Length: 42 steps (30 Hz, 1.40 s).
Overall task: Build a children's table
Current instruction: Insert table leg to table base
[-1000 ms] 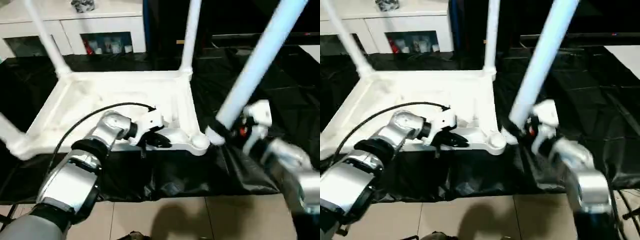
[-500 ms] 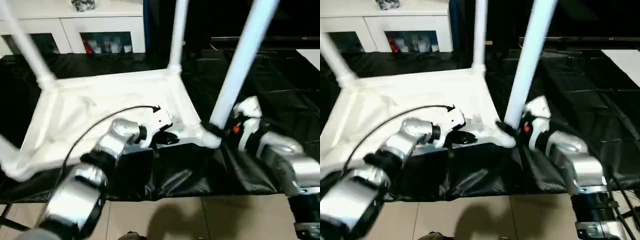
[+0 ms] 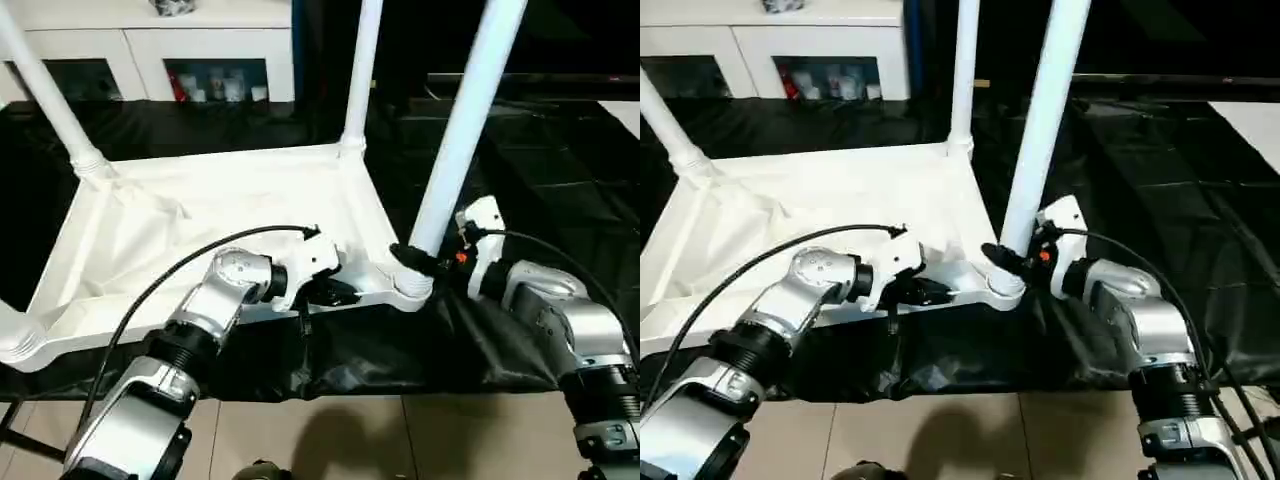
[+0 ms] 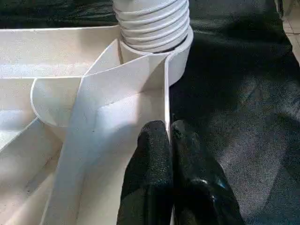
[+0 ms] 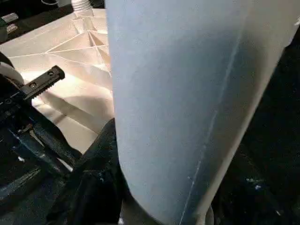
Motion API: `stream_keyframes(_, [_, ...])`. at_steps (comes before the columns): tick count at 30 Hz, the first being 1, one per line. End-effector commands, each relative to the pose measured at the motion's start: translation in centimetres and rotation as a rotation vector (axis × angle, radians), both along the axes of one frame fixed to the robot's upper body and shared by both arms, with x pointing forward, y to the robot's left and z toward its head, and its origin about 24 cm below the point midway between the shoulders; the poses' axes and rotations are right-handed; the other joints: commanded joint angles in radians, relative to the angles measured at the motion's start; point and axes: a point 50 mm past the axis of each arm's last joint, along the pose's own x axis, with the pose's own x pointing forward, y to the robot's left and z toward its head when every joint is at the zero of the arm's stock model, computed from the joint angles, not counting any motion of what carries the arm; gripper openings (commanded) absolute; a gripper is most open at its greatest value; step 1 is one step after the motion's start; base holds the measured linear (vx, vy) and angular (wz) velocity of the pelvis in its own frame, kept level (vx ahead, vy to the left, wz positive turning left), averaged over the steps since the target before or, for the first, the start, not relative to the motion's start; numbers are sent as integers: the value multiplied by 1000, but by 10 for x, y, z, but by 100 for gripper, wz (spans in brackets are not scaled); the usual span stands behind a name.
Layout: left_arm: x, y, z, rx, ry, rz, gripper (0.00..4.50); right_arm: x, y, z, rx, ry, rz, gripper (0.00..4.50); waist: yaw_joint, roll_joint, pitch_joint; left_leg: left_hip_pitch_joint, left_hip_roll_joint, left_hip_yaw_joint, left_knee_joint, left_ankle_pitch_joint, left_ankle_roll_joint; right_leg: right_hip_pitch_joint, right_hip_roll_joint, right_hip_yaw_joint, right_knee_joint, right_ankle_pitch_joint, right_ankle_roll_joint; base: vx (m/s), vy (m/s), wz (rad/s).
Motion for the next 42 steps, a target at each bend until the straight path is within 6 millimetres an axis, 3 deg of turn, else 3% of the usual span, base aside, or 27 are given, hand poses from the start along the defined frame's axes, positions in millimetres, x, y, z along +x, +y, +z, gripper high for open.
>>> stream_keyframes(1, [-4,1,-7,42,28,-20,0,-4,0,-8,-14,38,21,190,5,-17,-68,28,159,-78,-89,-111,29,39,-155,78,-67,-12,-301,0,0,0])
stream_keyframes(8, [-3,-1,-2,13,24,-14,0,-5,-3,-16,56,37,-40,190,4,-21,-68,28,160,-78,-91,-131,21,38,-157,80,-69,-29,-303,0,0,0])
stream_keyframes(21, [2,-2,3,-12,19,20,0,-21,-16,-41,243,47,-237,190,2,-16,-64,31,164,-82,-101,-183,-15,35,-157,81,-74,-58,-300,0,0,0])
stream_keyframes(24, [7,-2,5,-15,4,43,0,-30,-15,-49,255,35,-252,190,5,-5,-64,33,163,-82,-101,-196,-22,33,-158,82,-76,-53,-300,0,0,0])
stream_keyframes(26, [8,-3,6,-13,-1,50,0,-37,-12,-54,215,31,-236,190,9,-7,-65,34,164,-82,-104,-197,-26,34,-157,82,-75,-34,-294,0,0,0])
stream_keyframes(27, [9,-4,6,-12,-2,51,0,-39,-9,-55,197,25,-228,190,11,-2,-64,34,163,-83,-105,-204,-28,33,-155,81,-75,-34,-294,0,0,0])
stream_keyframes(32, [10,-6,7,0,-14,42,0,-40,-3,-52,112,-17,-195,190,15,-2,-57,38,165,-87,-110,-279,-67,30,-161,87,-89,-138,-278,0,0,0])
stream_keyframes(36, [11,-6,7,4,-14,35,0,-40,0,-51,31,-25,-151,190,14,-2,-54,39,167,-90,-113,-299,-77,28,-160,89,-92,-161,-268,0,0,0])
stream_keyframes(39, [10,-6,7,12,-12,16,0,-36,4,-49,-3,-20,-109,190,11,-3,-49,42,166,-93,-114,-350,-88,25,-163,92,-100,-238,-261,0,0,0])
stream_keyframes(42, [10,-6,7,17,-12,-1,0,-32,6,-48,-23,-17,-71,190,10,-3,-51,41,168,-95,-116,-349,-91,26,-163,93,-99,-234,-259,0,0,0])
